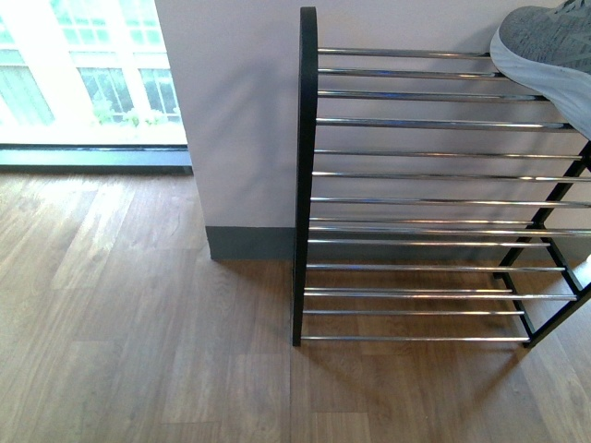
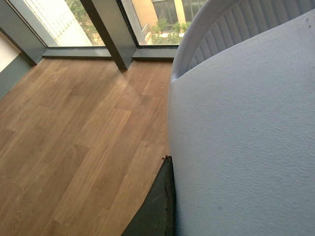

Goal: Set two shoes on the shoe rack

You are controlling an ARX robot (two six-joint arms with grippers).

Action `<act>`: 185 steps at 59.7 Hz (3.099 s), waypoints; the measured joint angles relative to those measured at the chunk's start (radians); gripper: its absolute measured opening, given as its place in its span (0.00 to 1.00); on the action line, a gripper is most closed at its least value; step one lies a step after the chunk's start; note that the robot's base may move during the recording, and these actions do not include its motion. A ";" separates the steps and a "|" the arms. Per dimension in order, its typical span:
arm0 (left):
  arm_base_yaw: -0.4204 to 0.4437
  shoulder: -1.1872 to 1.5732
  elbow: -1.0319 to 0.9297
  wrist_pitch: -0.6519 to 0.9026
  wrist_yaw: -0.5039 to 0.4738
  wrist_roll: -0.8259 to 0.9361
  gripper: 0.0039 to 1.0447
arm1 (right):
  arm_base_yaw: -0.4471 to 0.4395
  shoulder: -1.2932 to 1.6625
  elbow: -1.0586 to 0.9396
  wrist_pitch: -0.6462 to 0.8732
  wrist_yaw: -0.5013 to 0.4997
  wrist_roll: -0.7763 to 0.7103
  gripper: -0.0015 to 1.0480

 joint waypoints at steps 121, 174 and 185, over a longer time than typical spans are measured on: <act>0.000 0.000 0.000 0.000 0.000 0.000 0.01 | 0.139 1.052 1.427 -0.678 0.205 -0.377 0.01; 0.000 0.000 0.000 0.000 0.000 0.000 0.01 | 0.130 1.075 1.435 -0.658 0.296 -0.497 0.01; 0.000 0.000 0.000 0.000 0.000 0.000 0.01 | 0.125 1.067 1.435 -0.682 0.284 -0.515 0.01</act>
